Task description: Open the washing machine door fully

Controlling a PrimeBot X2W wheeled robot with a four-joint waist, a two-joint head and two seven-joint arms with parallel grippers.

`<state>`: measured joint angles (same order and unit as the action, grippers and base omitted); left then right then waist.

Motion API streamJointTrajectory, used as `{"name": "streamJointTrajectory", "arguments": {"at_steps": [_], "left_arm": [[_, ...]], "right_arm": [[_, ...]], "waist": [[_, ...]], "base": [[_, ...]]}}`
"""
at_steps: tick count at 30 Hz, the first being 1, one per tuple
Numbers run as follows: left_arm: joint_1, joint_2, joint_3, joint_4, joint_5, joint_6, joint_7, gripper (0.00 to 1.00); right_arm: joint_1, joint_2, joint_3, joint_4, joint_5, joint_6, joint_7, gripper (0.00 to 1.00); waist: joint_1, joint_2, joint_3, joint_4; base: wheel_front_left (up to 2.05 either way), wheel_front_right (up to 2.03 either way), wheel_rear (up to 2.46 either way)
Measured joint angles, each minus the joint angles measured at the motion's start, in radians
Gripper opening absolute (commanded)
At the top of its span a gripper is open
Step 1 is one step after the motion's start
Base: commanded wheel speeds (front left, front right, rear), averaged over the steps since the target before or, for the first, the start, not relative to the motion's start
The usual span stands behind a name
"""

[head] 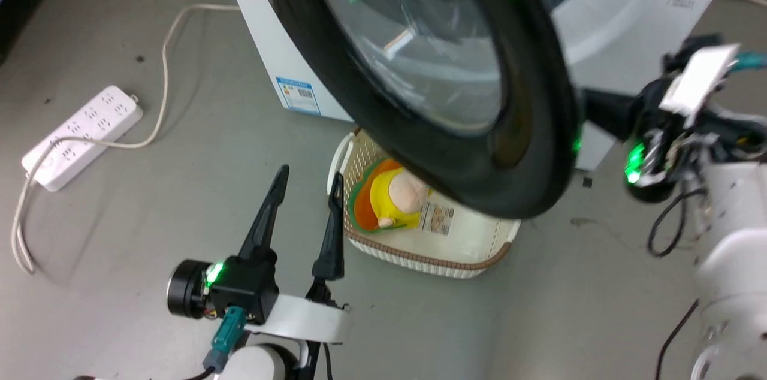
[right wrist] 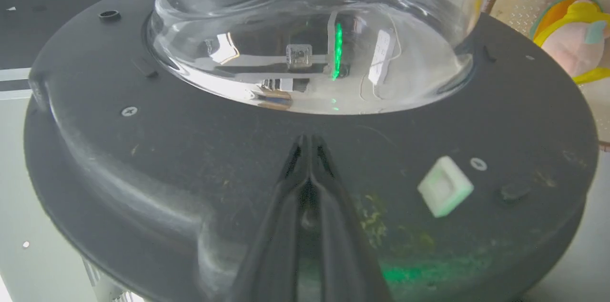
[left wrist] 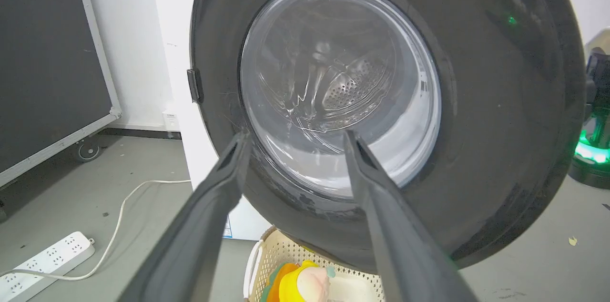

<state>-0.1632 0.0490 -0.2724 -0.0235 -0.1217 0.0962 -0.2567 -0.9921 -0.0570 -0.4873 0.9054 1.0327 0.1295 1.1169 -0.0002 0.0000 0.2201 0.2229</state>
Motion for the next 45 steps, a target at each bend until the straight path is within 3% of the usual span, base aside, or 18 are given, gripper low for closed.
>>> {"name": "streamJointTrajectory", "arguments": {"at_steps": [7,15,19,23,24,25,29,32,37,41,45], "left_arm": [[0.046,0.000,0.004,0.023,0.006,-0.016,0.000,1.00],[0.079,0.000,0.000,0.073,-0.030,-0.030,-0.001,1.00],[0.081,0.000,0.009,0.089,-0.032,-0.037,-0.001,1.00],[0.081,0.000,0.030,0.091,-0.032,-0.038,-0.001,1.00],[0.084,0.000,0.047,0.094,-0.032,-0.047,-0.001,1.00],[0.086,0.000,0.055,0.095,-0.032,-0.047,-0.001,1.00],[0.102,0.000,0.081,0.095,-0.034,-0.056,-0.001,1.00],[0.105,0.000,0.104,0.094,-0.040,-0.066,-0.001,1.00],[0.120,0.000,0.156,0.097,-0.049,-0.094,-0.001,1.00],[0.125,0.001,0.194,0.115,-0.049,-0.129,-0.001,1.00],[0.151,0.004,0.224,0.123,-0.049,-0.154,-0.001,1.00]], "right_arm": [[0.144,0.000,0.304,-0.036,0.276,0.000,-0.030,0.00],[0.327,0.003,0.682,-0.200,0.535,0.000,-0.139,0.00],[0.366,0.005,0.789,-0.243,0.590,0.000,-0.214,0.00],[0.367,0.006,0.814,-0.246,0.599,0.000,-0.272,0.00],[0.367,-0.003,0.808,-0.252,0.588,0.000,-0.328,0.69],[0.366,-0.011,0.805,-0.262,0.575,0.000,-0.352,1.00],[0.367,-0.082,0.772,-0.357,0.486,0.000,-0.504,1.00],[0.382,-0.153,0.762,-0.480,0.352,0.000,-0.665,1.00],[0.478,-0.293,0.794,-0.673,0.049,0.000,-0.977,1.00],[0.582,-0.386,0.821,-0.706,-0.229,0.000,-1.194,1.00],[0.688,-0.378,0.735,-0.692,-0.478,0.000,-1.326,1.00]], "waist": [[0.0001,0.0000,-0.046,0.006],[0.0002,0.0000,-0.060,0.019],[0.0002,0.0000,-0.062,0.023],[0.0002,0.0000,-0.069,0.024],[0.0002,0.0000,-0.081,0.018],[0.0002,0.0000,-0.085,0.014],[0.0002,0.0000,-0.106,-0.009],[0.0002,0.0000,-0.125,-0.033],[0.0002,0.0000,-0.154,-0.082],[0.0002,0.0000,-0.180,-0.118],[0.0001,0.0000,-0.204,-0.152]], "base": [[0.00,0.00,0.00],[0.00,0.00,0.00],[0.00,0.00,0.00],[0.00,0.00,0.00],[0.00,0.00,0.00],[0.00,0.00,0.00],[0.00,0.00,0.00],[0.00,0.00,0.00],[0.00,0.00,0.00],[0.00,0.00,0.00],[0.00,0.00,0.00]]}}
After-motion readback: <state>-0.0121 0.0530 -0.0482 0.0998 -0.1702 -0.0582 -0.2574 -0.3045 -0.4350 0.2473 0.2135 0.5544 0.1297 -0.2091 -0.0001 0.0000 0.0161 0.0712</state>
